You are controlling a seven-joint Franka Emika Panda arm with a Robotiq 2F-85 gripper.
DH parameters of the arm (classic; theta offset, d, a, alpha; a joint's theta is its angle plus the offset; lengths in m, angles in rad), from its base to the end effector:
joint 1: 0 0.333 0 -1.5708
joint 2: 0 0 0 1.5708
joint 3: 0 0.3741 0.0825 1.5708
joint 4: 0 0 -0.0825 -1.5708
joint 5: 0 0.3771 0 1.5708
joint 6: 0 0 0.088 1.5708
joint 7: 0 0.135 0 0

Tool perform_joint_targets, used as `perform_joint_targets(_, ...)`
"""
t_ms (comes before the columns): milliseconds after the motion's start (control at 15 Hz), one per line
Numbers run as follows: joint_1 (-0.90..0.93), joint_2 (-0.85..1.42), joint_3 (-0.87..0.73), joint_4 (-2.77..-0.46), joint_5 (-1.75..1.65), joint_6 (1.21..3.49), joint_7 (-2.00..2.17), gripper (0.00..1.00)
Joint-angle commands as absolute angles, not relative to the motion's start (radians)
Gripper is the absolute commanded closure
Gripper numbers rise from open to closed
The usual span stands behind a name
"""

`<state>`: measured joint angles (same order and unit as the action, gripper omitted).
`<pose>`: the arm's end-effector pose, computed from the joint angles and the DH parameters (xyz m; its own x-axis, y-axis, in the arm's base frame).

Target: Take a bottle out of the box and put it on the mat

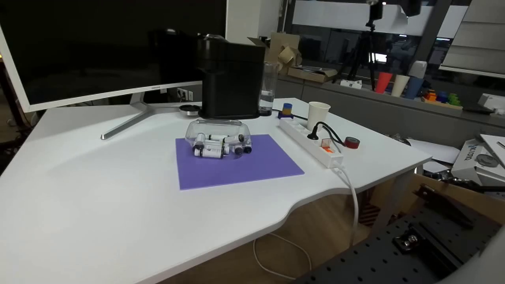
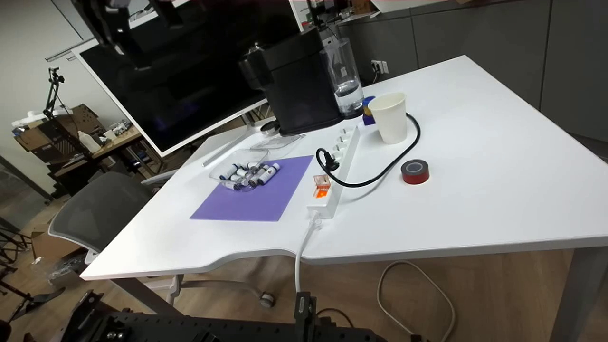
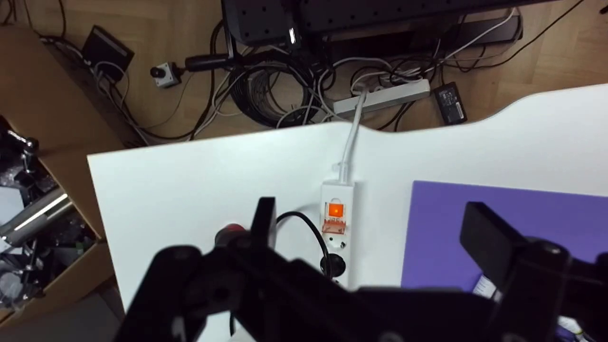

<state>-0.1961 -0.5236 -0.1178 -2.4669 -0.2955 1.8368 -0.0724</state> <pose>0.3140 -0.1392 0.4954 0.9814 -0.1411 -0.1304 -0.1125 -0.9722 0.2053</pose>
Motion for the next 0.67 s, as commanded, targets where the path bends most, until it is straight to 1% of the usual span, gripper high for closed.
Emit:
perform_joint_targets(0, -0.145, -0.37, -0.067, -2.458, -0.331, 2.005, -0.006, 0.0)
perform_joint_targets(333, -0.085, -0.129, -0.008, -2.408, -0.304, 2.308, 0.055, 0.0)
perform_joint_targets(600, -0.042, 0.064, 0.017, -2.313, -0.278, 2.413, 0.088, 0.0)
